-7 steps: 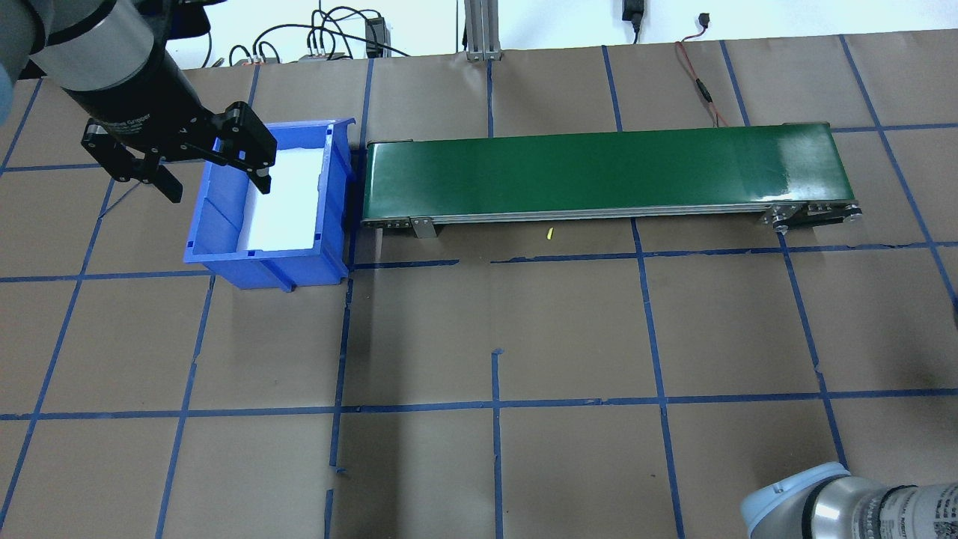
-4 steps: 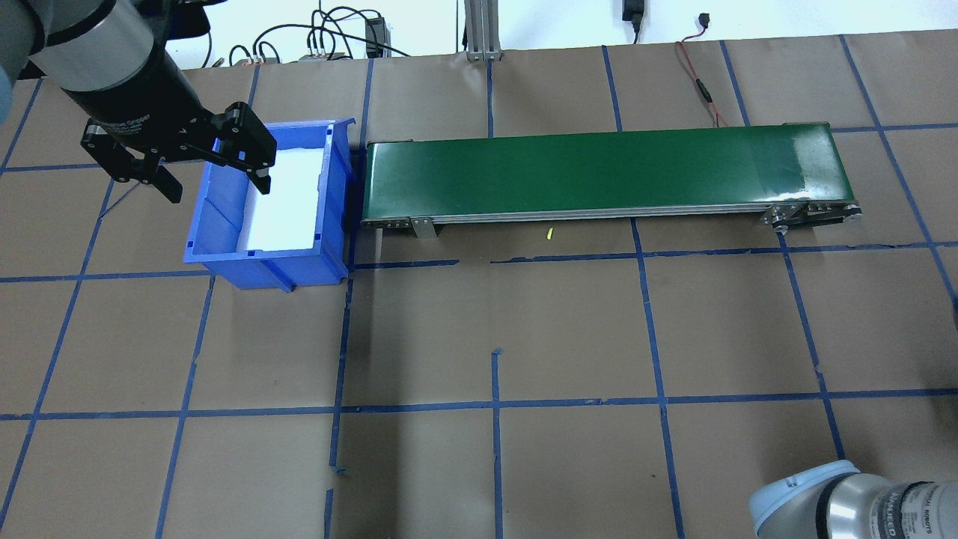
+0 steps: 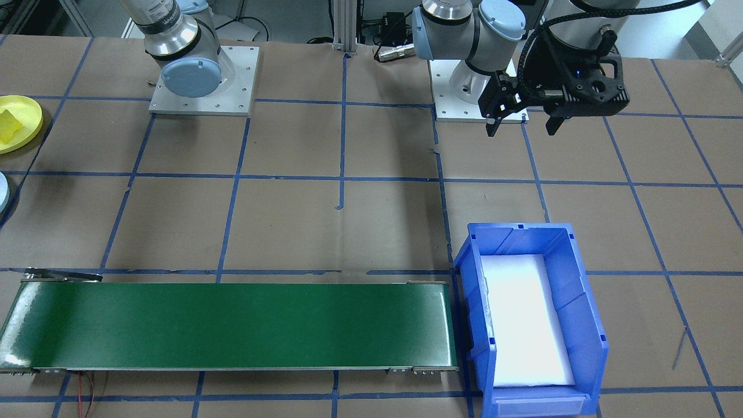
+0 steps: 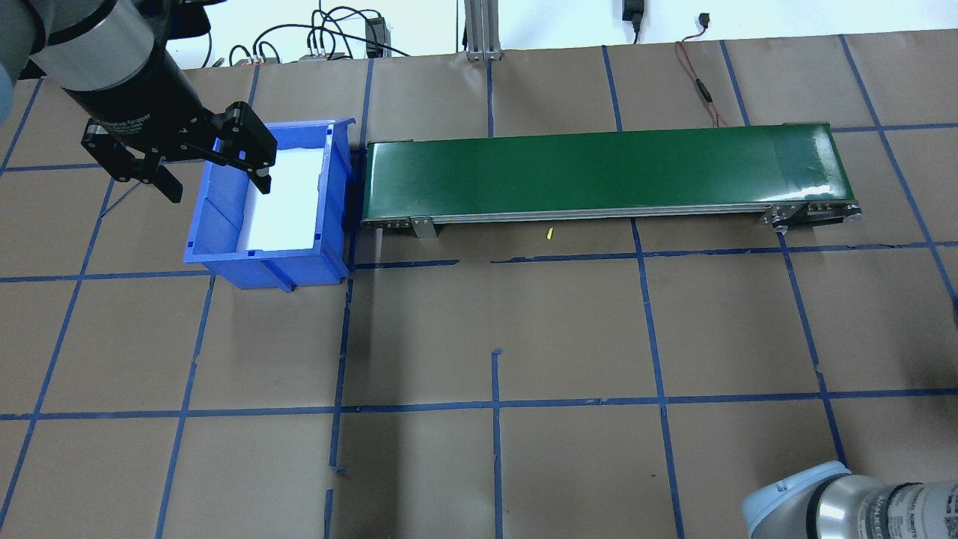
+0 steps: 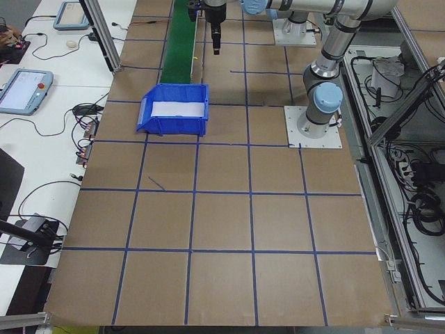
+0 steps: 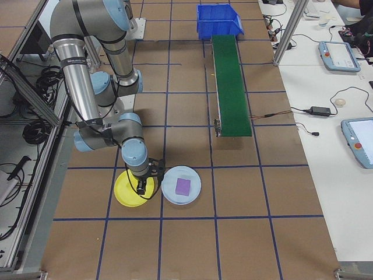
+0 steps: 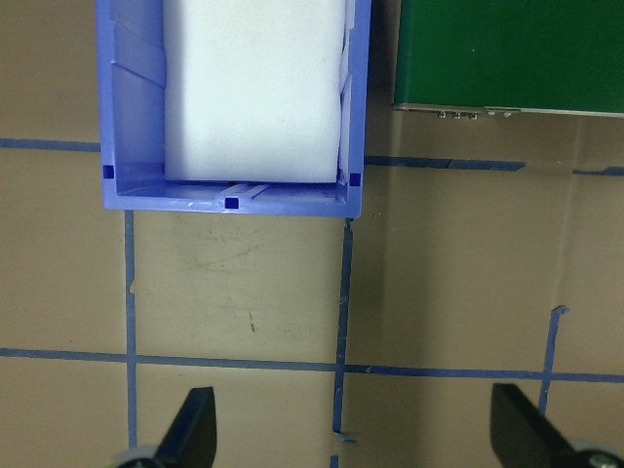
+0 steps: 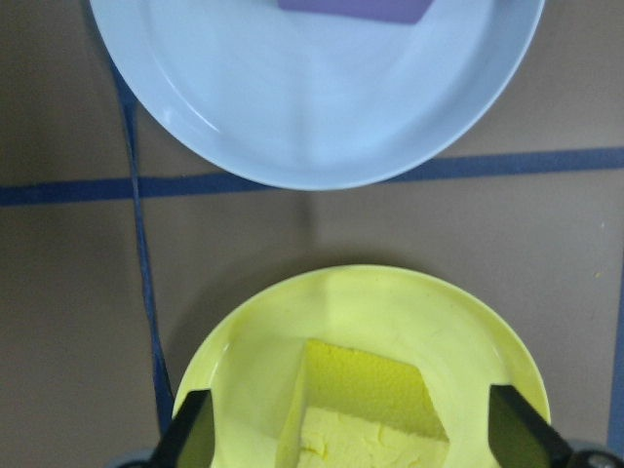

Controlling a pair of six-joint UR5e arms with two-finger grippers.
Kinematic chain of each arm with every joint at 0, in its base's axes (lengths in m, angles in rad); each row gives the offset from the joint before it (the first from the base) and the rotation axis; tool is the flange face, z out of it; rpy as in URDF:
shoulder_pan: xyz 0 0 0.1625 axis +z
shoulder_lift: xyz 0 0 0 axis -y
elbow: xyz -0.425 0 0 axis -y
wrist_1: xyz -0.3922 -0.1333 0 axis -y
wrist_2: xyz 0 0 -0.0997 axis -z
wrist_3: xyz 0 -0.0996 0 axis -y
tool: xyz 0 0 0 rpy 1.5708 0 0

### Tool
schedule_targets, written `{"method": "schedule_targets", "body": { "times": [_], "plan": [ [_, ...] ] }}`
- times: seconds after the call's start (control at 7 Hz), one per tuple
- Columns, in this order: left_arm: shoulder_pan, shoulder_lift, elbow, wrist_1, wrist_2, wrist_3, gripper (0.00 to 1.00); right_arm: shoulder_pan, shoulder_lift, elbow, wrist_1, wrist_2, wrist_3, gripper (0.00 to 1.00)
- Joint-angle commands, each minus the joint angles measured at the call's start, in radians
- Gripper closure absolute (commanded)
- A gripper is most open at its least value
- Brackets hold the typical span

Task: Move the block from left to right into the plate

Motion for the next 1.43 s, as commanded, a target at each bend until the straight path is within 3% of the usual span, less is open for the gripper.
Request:
{"method": "schedule_targets", "body": {
  "times": [0.0, 0.43, 0.86, 1.0, 1.29],
  "plan": [
    [-0.001, 0.0, -0.001, 0.0, 0.0, 0.0, 0.0, 0.271, -0.084, -0.07, 0.126, 0.003, 0.254, 0.0],
    [-0.001, 0.002, 0.0, -0.002, 0.0, 0.0, 0.0, 0.725, -0.116, -0.169, 0.167, -0.005, 0.76, 0.0],
    [0.0, 0.003, 0.0, -0.002, -0.003, 0.0, 0.0, 1.053, -0.183, -0.193, 0.243, -0.013, 1.226, 0.0],
    [0.002, 0.003, 0.0, 0.0, -0.003, 0.001, 0.0, 1.153, -0.197, -0.217, 0.292, -0.013, 1.338, 0.0],
    [0.002, 0.003, 0.0, 0.0, 0.0, 0.001, 0.0, 1.29, -0.199, -0.228, 0.299, -0.004, 1.412, 0.0]
  ]
}}
